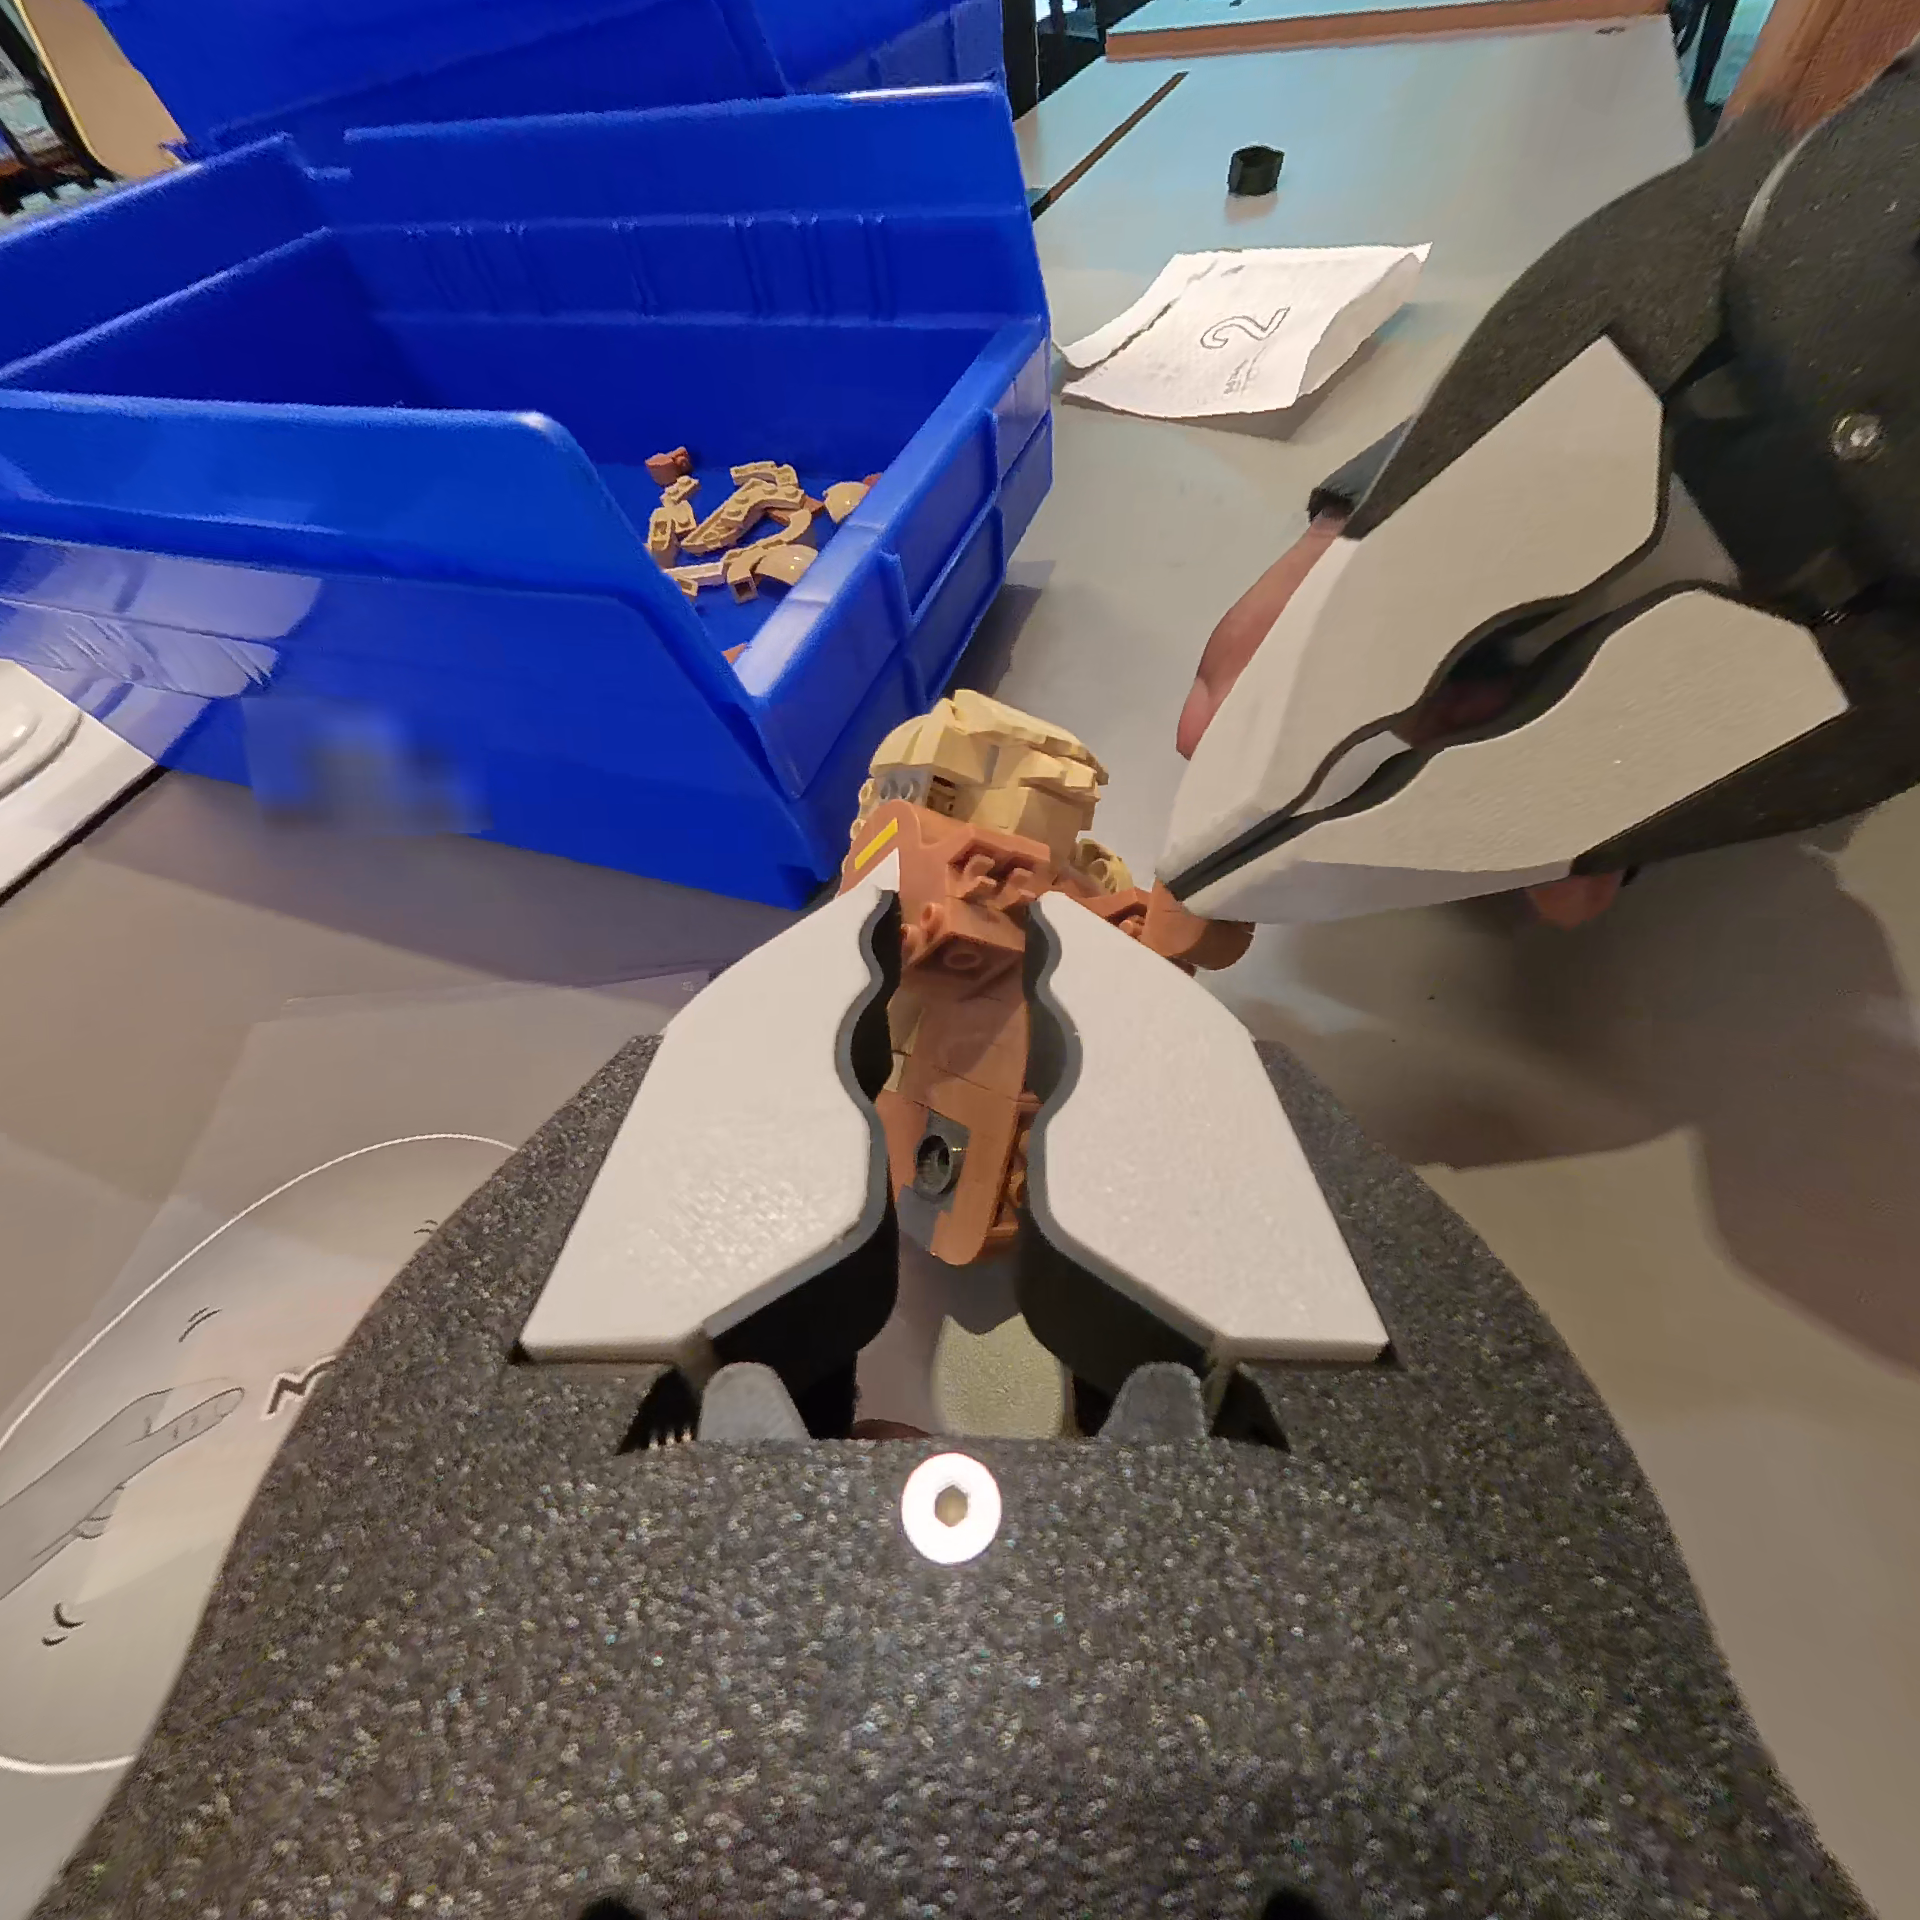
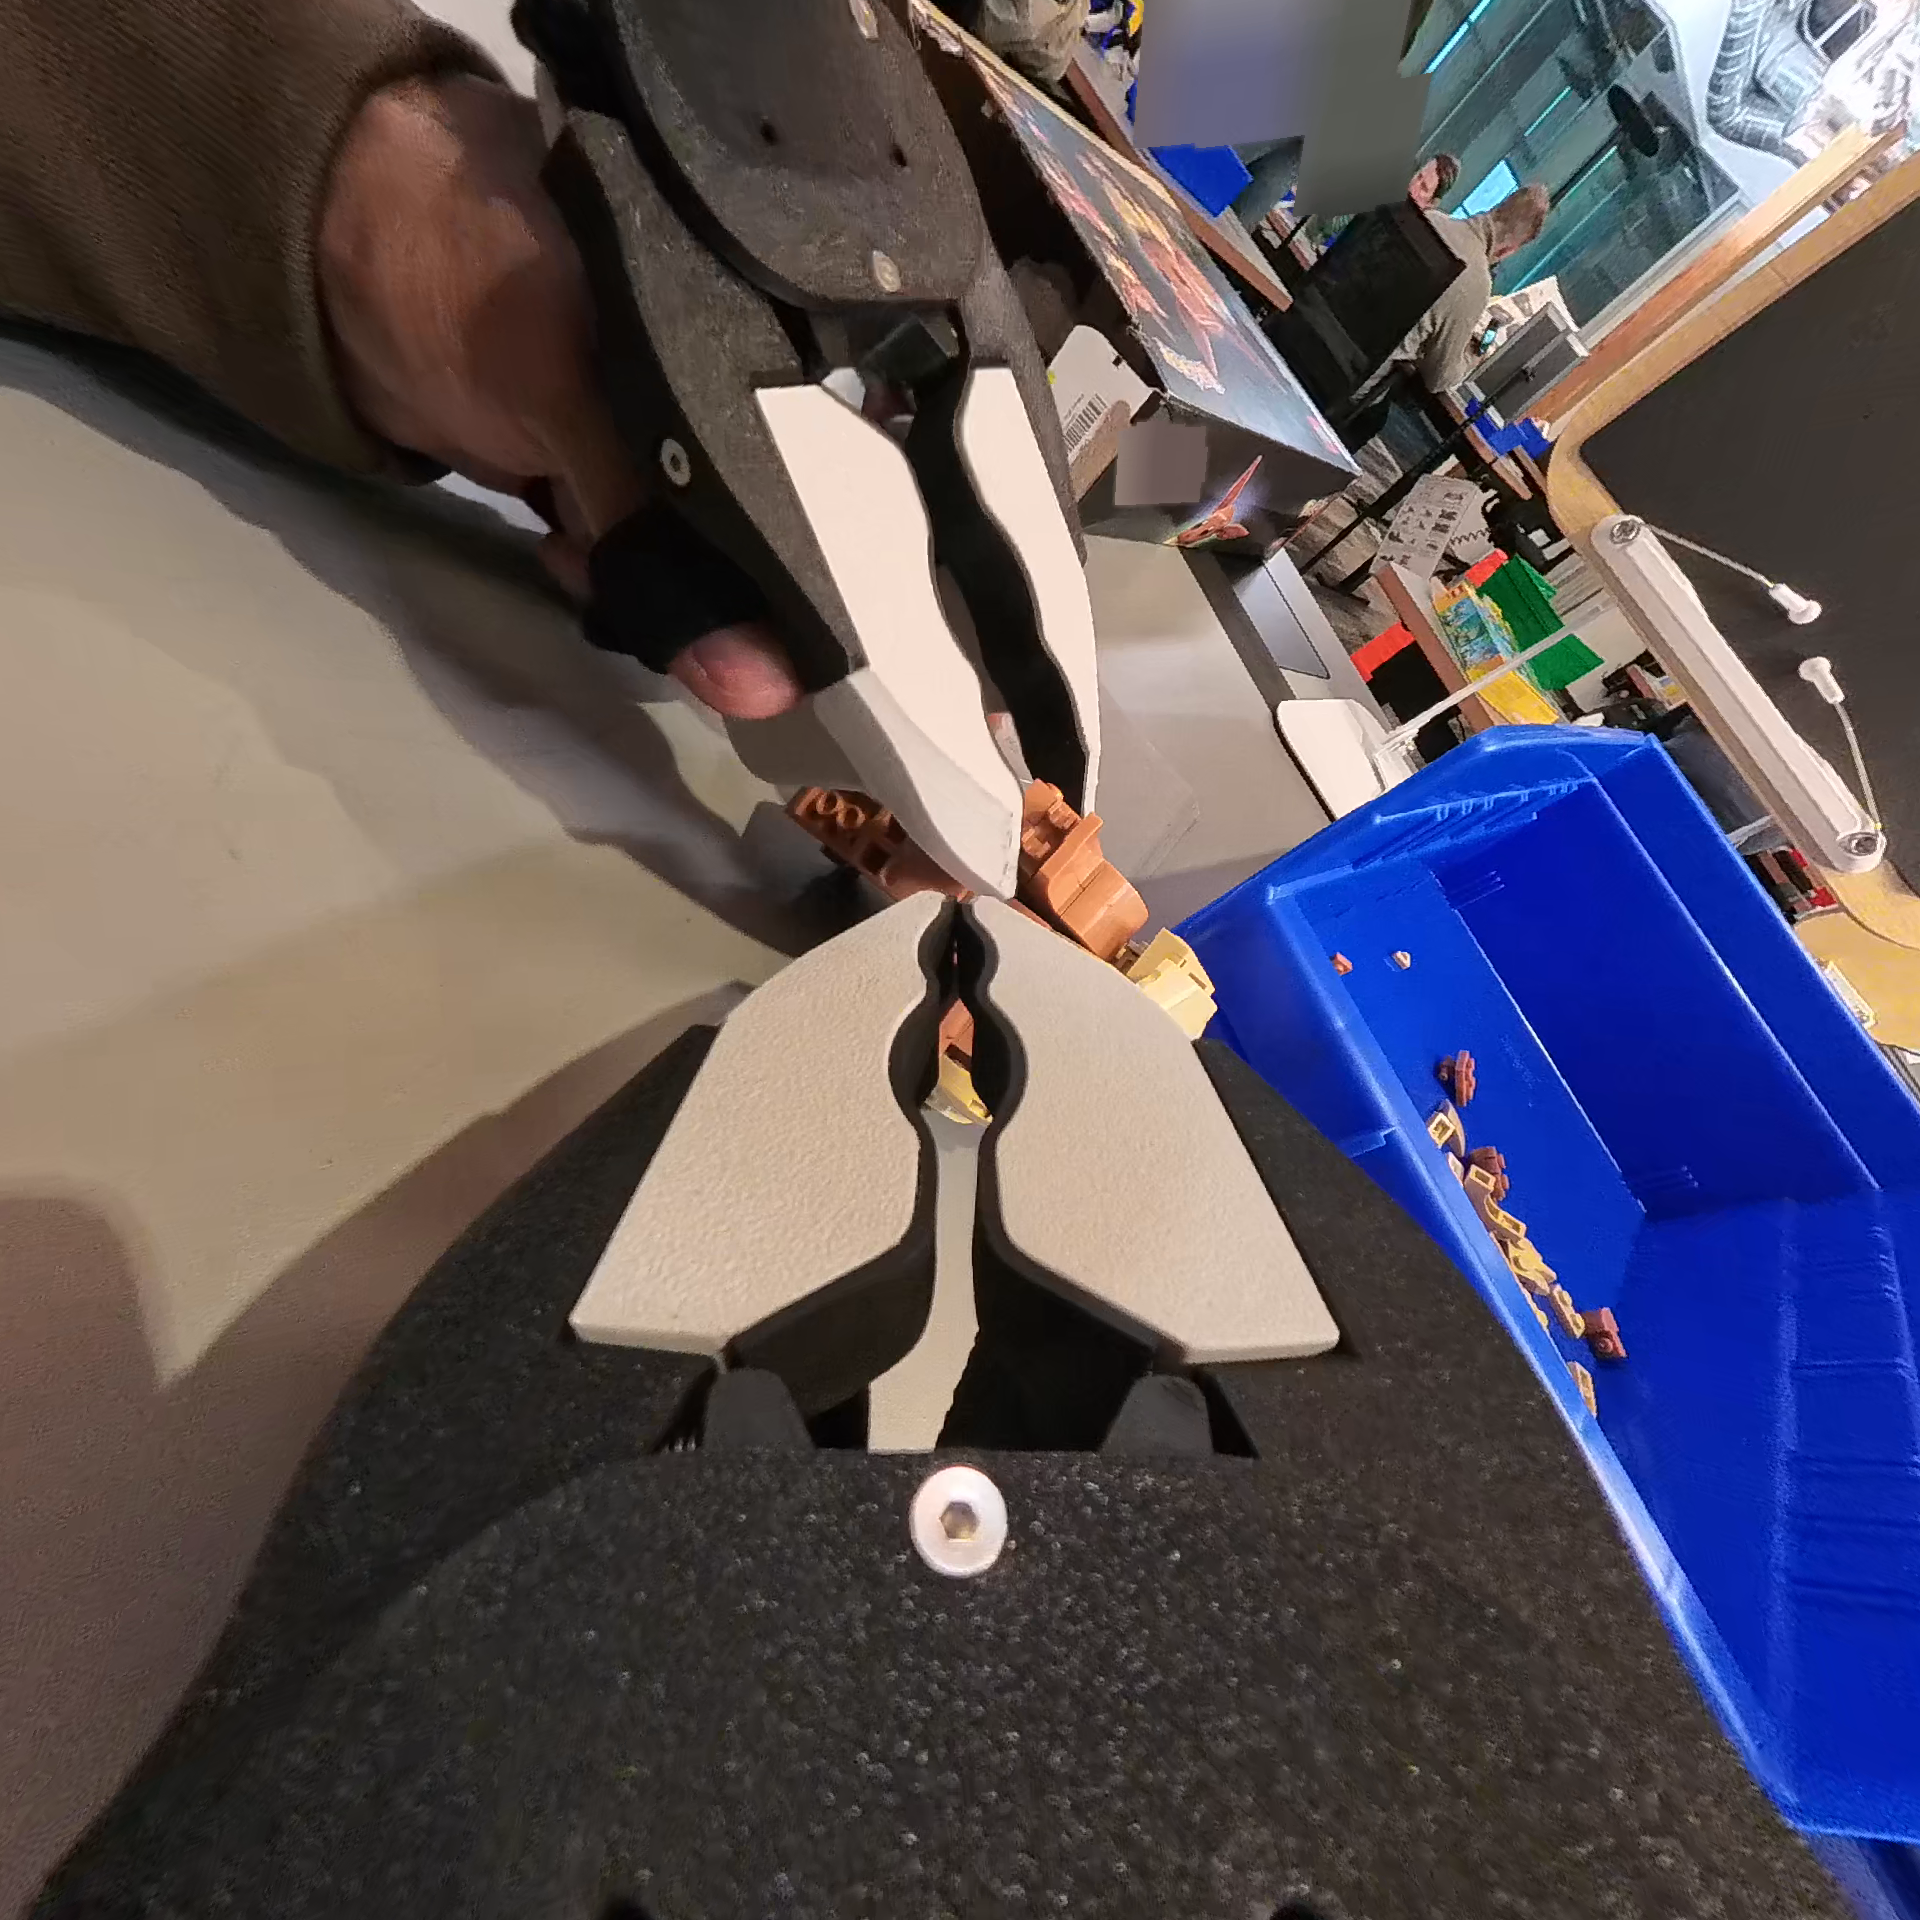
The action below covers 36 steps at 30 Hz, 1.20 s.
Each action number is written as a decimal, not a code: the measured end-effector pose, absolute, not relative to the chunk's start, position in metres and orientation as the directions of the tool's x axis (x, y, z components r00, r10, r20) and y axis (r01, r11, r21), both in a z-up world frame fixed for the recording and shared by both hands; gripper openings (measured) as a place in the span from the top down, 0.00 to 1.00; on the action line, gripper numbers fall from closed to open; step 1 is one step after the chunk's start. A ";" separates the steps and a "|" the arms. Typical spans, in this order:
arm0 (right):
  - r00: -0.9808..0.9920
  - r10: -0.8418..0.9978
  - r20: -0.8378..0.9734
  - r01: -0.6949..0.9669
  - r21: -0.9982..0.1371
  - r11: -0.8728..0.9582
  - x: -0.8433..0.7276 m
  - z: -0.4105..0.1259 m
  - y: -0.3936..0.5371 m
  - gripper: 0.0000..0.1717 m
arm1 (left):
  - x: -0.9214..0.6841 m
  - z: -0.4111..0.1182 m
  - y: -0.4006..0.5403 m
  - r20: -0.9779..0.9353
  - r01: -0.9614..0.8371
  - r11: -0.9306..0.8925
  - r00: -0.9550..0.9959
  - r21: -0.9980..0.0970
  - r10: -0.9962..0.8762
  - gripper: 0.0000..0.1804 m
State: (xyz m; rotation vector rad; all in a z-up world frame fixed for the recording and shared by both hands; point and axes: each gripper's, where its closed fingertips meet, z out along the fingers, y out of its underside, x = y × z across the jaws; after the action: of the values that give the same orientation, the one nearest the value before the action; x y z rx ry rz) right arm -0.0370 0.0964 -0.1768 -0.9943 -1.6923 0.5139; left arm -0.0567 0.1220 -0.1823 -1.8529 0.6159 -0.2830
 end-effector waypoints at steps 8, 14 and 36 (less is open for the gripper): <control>-0.089 0.820 0.565 0.362 -0.749 0.556 -0.037 -0.176 0.097 1.00 | -0.057 -0.182 0.122 -0.051 -0.234 -0.270 0.835 -0.934 -0.548 0.88; -0.082 0.821 0.565 0.361 -0.751 0.553 -0.038 -0.175 0.098 1.00 | -0.057 -0.182 0.123 -0.019 -0.206 -0.280 0.834 -0.938 -0.551 0.88; -0.258 0.835 0.487 0.278 -0.790 0.547 -0.026 -0.180 0.086 0.92 | -0.066 -0.182 0.119 -0.028 -0.225 -0.286 0.828 -0.931 -0.560 0.88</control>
State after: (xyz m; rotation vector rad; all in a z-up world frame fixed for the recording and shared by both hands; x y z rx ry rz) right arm -0.0263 0.0860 -0.1804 -0.9200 -1.8008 0.7101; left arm -0.0663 0.1190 -0.1817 -1.8683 0.5923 -0.3667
